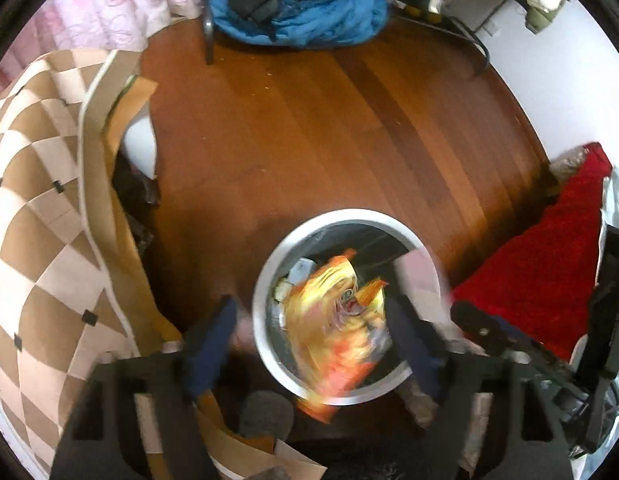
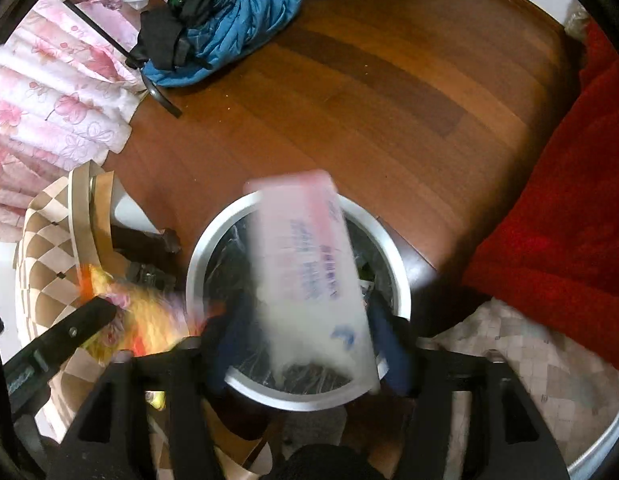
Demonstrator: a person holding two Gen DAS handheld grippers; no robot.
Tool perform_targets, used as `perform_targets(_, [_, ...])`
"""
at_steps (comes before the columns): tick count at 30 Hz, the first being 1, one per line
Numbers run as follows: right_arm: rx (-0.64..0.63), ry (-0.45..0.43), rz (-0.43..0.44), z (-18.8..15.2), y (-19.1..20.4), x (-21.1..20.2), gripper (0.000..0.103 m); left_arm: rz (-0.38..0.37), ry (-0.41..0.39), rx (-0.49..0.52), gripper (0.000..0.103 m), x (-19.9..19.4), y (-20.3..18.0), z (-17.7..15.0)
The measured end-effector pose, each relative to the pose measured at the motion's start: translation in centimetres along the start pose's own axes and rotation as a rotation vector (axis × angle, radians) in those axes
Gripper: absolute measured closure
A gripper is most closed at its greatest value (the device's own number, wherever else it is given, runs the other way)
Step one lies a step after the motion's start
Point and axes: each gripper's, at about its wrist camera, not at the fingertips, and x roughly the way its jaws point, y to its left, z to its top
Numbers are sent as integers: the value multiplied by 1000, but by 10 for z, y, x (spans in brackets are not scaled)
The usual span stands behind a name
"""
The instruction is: Collect trash
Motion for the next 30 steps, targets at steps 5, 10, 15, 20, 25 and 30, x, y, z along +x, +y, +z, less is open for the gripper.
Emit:
perform_targets(5, [7,-22,-37,-1,-2,-10,1,75,-15,6,3,-8,13,-8])
perform_targets(10, [-27,-12,-92,-15,2,-32,0,105,-41,29,3,-27,16,-26])
perform_targets(15, [-68,23,-98,-40,10,-56,0,105,-73,44,3,-62,13,-45])
perform_targets(20, [-98,14,-38,-60,21,-100,0,89,-132,83,3,-111,6,-61])
perform_targets(25, [-147,-34,41,-75,38,-159,0,60,-199,102,3,-164,1,-77])
perform_targets(30, [-191,-77,112,-90,49,-219,0,13,-259,114,3,-216,2,-97])
